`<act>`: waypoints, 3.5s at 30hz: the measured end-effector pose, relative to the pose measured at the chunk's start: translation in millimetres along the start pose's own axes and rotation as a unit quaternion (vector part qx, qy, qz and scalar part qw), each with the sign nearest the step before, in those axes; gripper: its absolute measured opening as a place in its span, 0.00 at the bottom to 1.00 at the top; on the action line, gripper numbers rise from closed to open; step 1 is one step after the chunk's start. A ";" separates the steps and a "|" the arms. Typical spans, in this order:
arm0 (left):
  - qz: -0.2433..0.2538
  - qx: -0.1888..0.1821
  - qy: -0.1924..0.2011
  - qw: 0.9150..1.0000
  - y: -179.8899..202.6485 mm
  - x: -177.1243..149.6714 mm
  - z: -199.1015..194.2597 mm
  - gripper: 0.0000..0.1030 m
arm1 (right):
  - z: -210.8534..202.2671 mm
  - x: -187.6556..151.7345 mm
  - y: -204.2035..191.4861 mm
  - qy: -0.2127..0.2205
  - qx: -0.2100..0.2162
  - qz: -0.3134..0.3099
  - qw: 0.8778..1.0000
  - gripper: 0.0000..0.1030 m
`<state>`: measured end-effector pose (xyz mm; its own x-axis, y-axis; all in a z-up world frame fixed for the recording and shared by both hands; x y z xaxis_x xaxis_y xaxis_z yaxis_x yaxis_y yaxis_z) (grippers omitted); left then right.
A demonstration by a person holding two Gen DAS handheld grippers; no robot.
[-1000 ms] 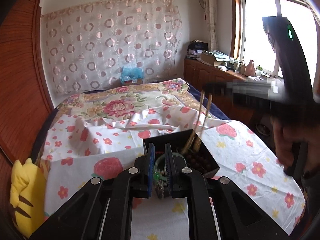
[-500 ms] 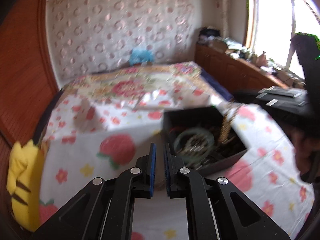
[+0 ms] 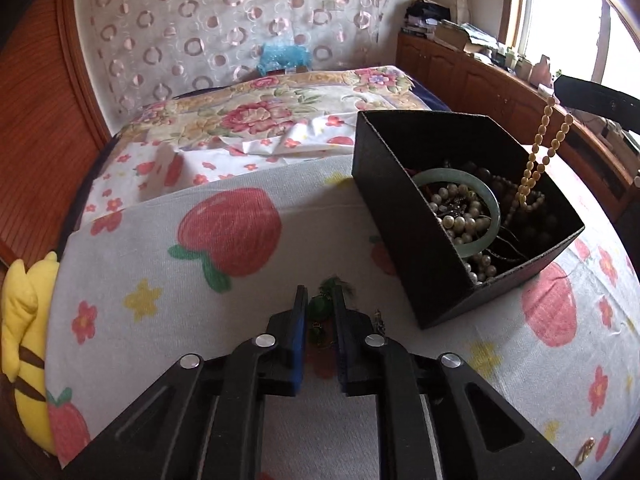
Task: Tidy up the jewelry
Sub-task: 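Lower the pendant into the box with the left gripper while the right gripper releases the pearls there, then grasp the rose-gold flower charm with the left gripper while the right gripper grasps the gold ring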
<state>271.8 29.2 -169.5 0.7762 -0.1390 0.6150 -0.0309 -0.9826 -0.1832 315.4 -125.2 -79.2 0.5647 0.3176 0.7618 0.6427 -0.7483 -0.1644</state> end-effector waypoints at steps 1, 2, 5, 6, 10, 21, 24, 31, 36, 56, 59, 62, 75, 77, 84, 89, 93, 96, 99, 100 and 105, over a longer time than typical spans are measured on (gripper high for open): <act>0.004 0.002 0.000 1.000 0.3 0.6 0.8 0.10 | -0.5 -1.1 0.5 0.000 0.000 0.000 1.000 0.06; 0.006 0.005 0.000 1.000 0.4 0.8 0.4 0.10 | -0.9 -0.3 0.6 0.000 0.000 0.001 1.000 0.06; -0.005 0.002 0.013 1.000 -2.6 7.1 -9.7 0.10 | -1.4 0.2 0.1 0.000 0.001 -0.001 1.000 0.06; -0.013 0.000 0.026 1.000 -5.1 13.0 -19.8 0.10 | -1.4 0.3 0.1 0.000 0.001 -0.001 1.000 0.06; -0.027 -0.014 0.065 0.997 -3.9 39.1 -55.4 0.10 | -2.1 0.8 -0.8 0.001 0.007 0.000 1.000 0.06; -0.017 -0.034 0.145 0.989 32.4 106.2 -122.4 0.10 | -3.9 0.7 -6.2 0.006 0.011 0.001 1.000 0.19; -0.020 -0.036 0.146 0.988 39.2 114.0 -121.8 0.10 | -13.3 -4.3 -2.2 0.015 0.010 0.002 1.000 0.24; -0.017 -0.046 0.129 0.990 52.7 110.6 -109.7 0.12 | -40.1 -31.1 4.8 0.022 0.001 0.000 1.000 0.24; -0.007 -0.050 0.123 0.991 58.1 91.1 -114.3 0.17 | -57.3 -57.0 -0.6 0.025 0.000 -0.001 1.000 0.24; 0.042 -0.047 0.123 0.990 74.2 -13.7 -139.1 0.34 | -87.5 -158.2 -73.7 -0.002 0.034 -0.005 0.999 0.24; 0.041 -0.046 0.115 0.991 72.5 -27.0 -136.4 0.34 | -87.8 -172.0 -77.1 -0.011 0.037 0.001 0.999 0.24; 0.046 -0.042 0.109 0.992 72.9 -40.1 -133.9 0.35 | -87.5 -185.4 -79.4 -0.021 0.036 0.007 0.999 0.27; 0.058 -0.063 0.062 0.994 74.3 -101.8 -126.1 0.39 | -74.0 -213.9 -110.6 -0.070 0.059 -0.018 0.996 0.33; 0.062 -0.067 0.059 0.994 78.2 -106.6 -126.2 0.40 | -68.7 -215.4 -115.3 -0.080 0.058 -0.026 0.995 0.33; 0.076 -0.082 0.049 0.992 93.6 -116.7 -125.7 0.40 | -58.0 -219.6 -119.6 -0.104 0.038 -0.051 0.993 0.21; 0.087 -0.087 0.043 0.991 103.1 -121.0 -121.8 0.40 | -60.9 -220.4 -113.3 -0.097 0.037 -0.045 0.994 0.21; 0.091 -0.088 0.041 0.991 107.1 -122.7 -118.9 0.30 | -65.0 -219.2 -108.3 -0.089 0.035 -0.039 0.995 0.21; 0.093 -0.086 0.039 0.991 108.7 -123.4 -116.0 0.24 | -66.6 -218.3 -106.5 -0.086 0.034 -0.036 0.995 0.21; 0.093 -0.083 0.043 0.991 108.9 -122.8 -114.5 0.21 | -67.1 -216.9 -105.1 -0.084 0.034 -0.036 0.995 0.21; 0.094 -0.082 0.044 0.991 109.1 -122.6 -114.5 0.17 | -67.7 -216.6 -104.1 -0.083 0.034 -0.035 0.995 0.21; 0.089 -0.082 0.046 0.992 107.9 -121.7 -115.9 0.13 | -70.3 -211.7 -101.0 -0.077 0.034 -0.035 0.996 0.21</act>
<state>101.0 -74.2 -175.3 0.6883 -0.3155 0.6532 -0.2698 -0.9472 -0.1733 94.5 -157.8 -179.8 0.5873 0.4571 0.6679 0.7133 -0.6824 -0.1601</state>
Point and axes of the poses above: each gripper's, at about its wrist camera, not at the fingertips, and z roughly the way its jaws point, y to its right, x to its top, the point moved 8 cm from there along z, roughly the way its jaws point, and after that the axes turned 12 degrees about x, right-handed, at the moved point
